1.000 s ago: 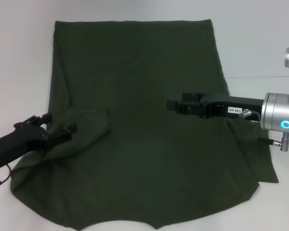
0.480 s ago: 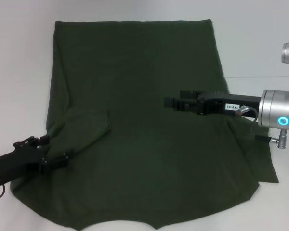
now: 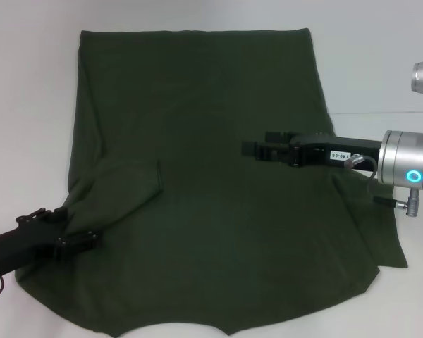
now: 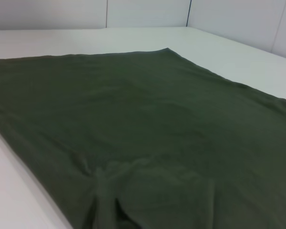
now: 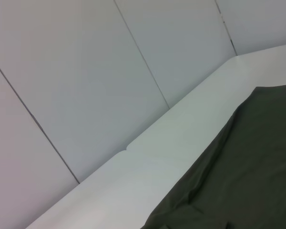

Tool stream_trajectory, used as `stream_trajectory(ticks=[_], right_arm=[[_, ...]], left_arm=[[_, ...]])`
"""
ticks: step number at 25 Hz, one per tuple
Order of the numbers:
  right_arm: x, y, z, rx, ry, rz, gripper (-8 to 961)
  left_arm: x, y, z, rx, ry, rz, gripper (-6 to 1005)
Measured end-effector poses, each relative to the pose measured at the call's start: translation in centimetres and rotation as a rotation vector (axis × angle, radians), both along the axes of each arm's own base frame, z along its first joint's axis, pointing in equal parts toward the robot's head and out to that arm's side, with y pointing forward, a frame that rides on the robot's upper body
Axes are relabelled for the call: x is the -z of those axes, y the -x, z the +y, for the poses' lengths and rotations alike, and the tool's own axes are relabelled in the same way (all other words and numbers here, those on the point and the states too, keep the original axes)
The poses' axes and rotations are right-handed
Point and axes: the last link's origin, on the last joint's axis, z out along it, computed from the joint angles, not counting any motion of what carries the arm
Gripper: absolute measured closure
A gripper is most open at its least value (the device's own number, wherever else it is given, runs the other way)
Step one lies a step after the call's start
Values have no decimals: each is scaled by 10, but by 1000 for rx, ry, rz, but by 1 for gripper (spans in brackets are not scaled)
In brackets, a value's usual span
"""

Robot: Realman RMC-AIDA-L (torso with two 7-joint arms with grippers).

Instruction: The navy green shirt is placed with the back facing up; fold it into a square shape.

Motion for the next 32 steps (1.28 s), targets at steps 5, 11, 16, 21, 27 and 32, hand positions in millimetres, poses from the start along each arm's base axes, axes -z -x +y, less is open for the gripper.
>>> stream_trajectory(ticks=[5, 11, 16, 21, 27, 32], right_arm=[[0, 0, 1, 3, -4, -6, 105], [1, 0, 1, 2, -4, -8, 105], [2, 0, 0, 2, -2, -6, 105], [1, 0, 0, 4, -2, -1, 106], [0, -2, -1, 7, -4, 1, 106], [1, -3, -2, 10, -2, 4, 106]], left_arm=[[2, 1, -1, -5, 6, -4, 107], [4, 0, -2, 0, 15, -10, 113], [2, 3, -1, -17, 2, 1, 122], [-2, 6, 1, -40, -20, -1, 279], [-4, 6, 4, -58, -32, 2, 589], [-3, 5, 5, -52, -25, 6, 807]])
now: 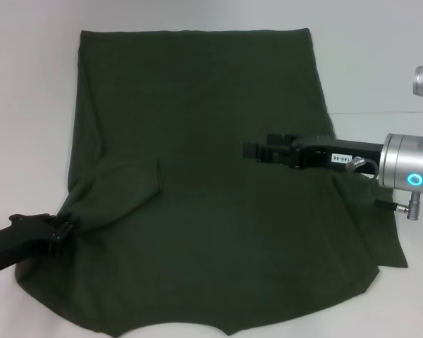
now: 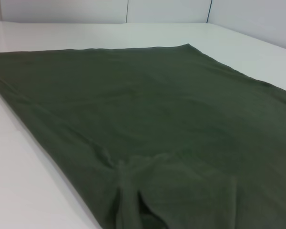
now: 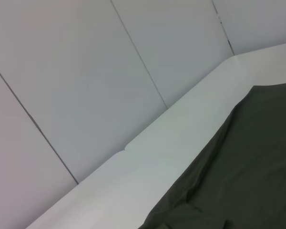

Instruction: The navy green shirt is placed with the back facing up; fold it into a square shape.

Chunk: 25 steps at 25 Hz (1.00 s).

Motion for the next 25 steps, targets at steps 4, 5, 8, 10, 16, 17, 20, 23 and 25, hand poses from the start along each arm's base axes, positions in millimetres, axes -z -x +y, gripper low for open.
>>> stream_trajectory(ticks=[4, 5, 8, 10, 16, 17, 20, 23, 25], right_arm=[[0, 0, 0, -1, -3, 0, 107], [0, 0, 0, 0, -5, -1, 107], [0, 1, 1, -4, -7, -1, 107], [1, 3, 1, -8, -5, -3, 107], [2, 3, 1, -12, -3, -5, 107], [2, 4, 1, -12, -3, -5, 108], [2, 4, 1, -13, -2, -4, 108], [2, 4, 1, -14, -1, -5, 108], [2, 4, 1, -14, -1, -5, 108]], left_arm=[[1, -1, -1, 7, 12, 2, 872], [1, -1, -1, 10, 14, 2, 889], [0, -6, 0, 32, 25, -6, 938], [-3, -8, 0, 45, 25, -12, 970], [-11, -15, 8, 61, 7, -6, 999], [-13, -16, 10, 66, -1, -4, 998], [-19, -20, 14, 79, -19, 7, 999], [-24, -24, 19, 91, -33, 19, 998], [-26, -25, 21, 96, -39, 25, 998]])
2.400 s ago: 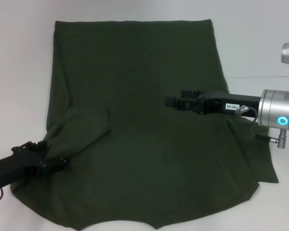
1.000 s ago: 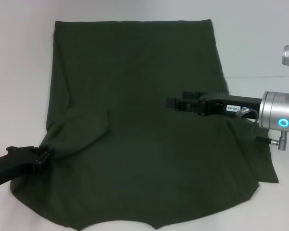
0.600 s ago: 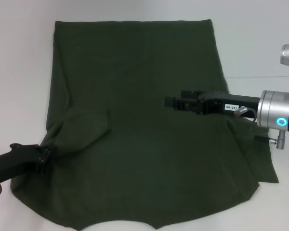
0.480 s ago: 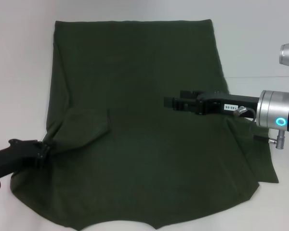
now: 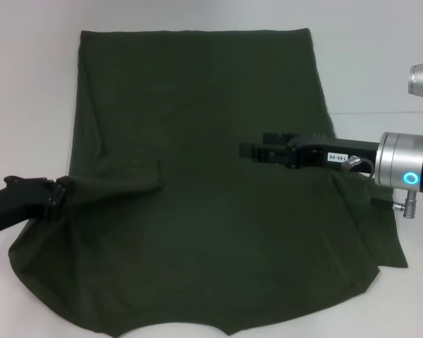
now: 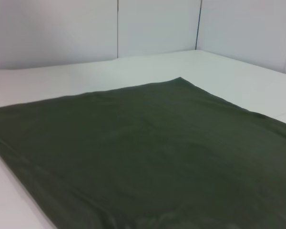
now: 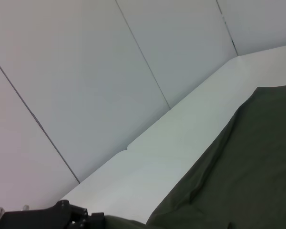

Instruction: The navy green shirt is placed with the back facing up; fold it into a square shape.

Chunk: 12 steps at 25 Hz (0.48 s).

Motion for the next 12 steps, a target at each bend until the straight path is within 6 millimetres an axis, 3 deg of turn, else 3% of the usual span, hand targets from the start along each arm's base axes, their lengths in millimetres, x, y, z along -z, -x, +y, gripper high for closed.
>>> stream_trajectory(ticks=[12], right_arm=[[-1, -2, -1, 6, -3, 1, 109]], left_arm=[[-14, -9, 8, 18, -26, 8, 999]])
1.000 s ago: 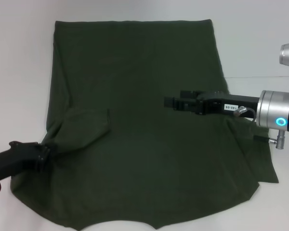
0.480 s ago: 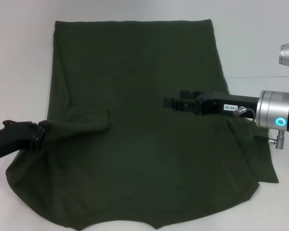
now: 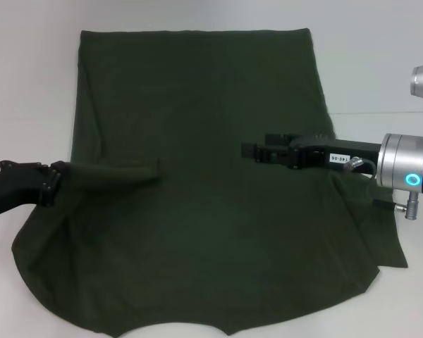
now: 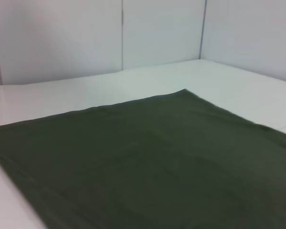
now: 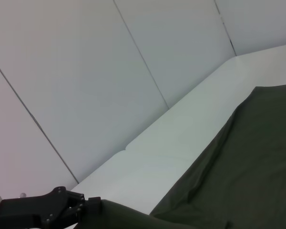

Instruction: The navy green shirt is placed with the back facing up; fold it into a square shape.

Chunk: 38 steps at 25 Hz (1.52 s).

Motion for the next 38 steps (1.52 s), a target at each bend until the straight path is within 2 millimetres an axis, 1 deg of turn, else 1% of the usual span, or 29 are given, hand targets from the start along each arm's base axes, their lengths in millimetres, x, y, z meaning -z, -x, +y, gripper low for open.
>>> stream_trajectory(ticks=[8, 11, 15, 17, 22, 25, 28, 31, 33, 38], right_arm=[[-1, -1, 0, 3, -3, -1, 109], [0, -1, 0, 4, -2, -1, 109], [-2, -3, 1, 16, -13, 1, 110], [-2, -4, 2, 24, -18, 2, 110], [-5, -5, 4, 29, -27, -1, 110], [-9, -7, 6, 43, -37, 6, 110], [-19, -13, 10, 100, -39, 13, 110], [-31, -24, 15, 199, -17, 5, 111], [-41, -35, 15, 268, 5, -10, 111], [-64, -64, 12, 457, 33, -34, 111]], left_arm=[[6, -11, -7, 34, 69, -51, 999], [18, -12, -14, 43, 123, -64, 999], [40, -16, -23, 63, 219, -62, 998], [44, -17, -26, 72, 242, -59, 956], [43, -25, -26, 103, 249, -96, 851], [38, -37, -29, 163, 271, -142, 787], [29, -52, -31, 239, 257, -214, 724], [25, -58, -31, 285, 238, -237, 608], [27, -60, -30, 309, 237, -225, 531], [40, -64, -34, 382, 264, -205, 356]])
